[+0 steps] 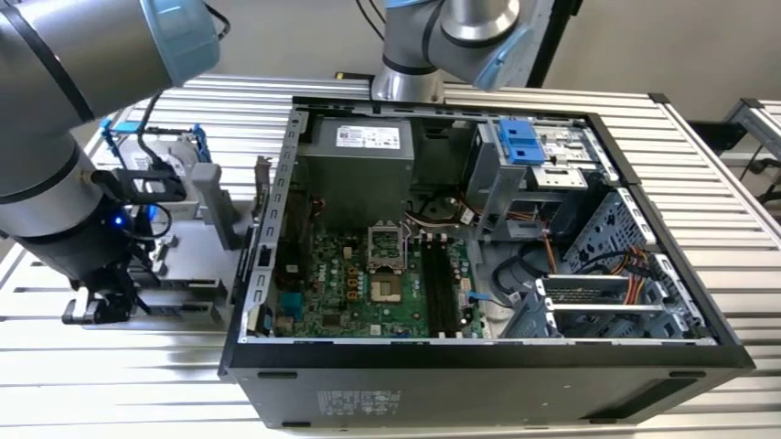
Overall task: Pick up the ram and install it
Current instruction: 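Pick up the ram and move it above insertion slot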
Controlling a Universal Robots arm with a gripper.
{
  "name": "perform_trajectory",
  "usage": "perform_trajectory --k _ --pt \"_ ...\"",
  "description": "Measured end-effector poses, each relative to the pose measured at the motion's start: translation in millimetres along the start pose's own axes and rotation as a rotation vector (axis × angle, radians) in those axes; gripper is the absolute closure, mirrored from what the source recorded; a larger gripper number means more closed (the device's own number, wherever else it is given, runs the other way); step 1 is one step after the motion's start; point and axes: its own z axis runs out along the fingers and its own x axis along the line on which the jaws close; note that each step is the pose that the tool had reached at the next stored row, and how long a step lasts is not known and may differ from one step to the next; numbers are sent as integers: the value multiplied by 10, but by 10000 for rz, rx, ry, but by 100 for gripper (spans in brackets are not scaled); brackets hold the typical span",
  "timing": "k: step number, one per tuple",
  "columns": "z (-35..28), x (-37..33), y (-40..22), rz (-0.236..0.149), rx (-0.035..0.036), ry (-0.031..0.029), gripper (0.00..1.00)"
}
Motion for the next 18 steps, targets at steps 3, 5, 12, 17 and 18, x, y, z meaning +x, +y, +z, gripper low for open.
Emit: perform_trajectory --k 3,5,12,17,18 --pt "46 8 0 0 -2 0 0" --pt "76 12 0 0 -2 1 0" --pt "178 20 -1 33 -8 0 0" --pt "213 23 -1 101 -12 -1 0" --pt "216 23 -1 101 -13 0 0"
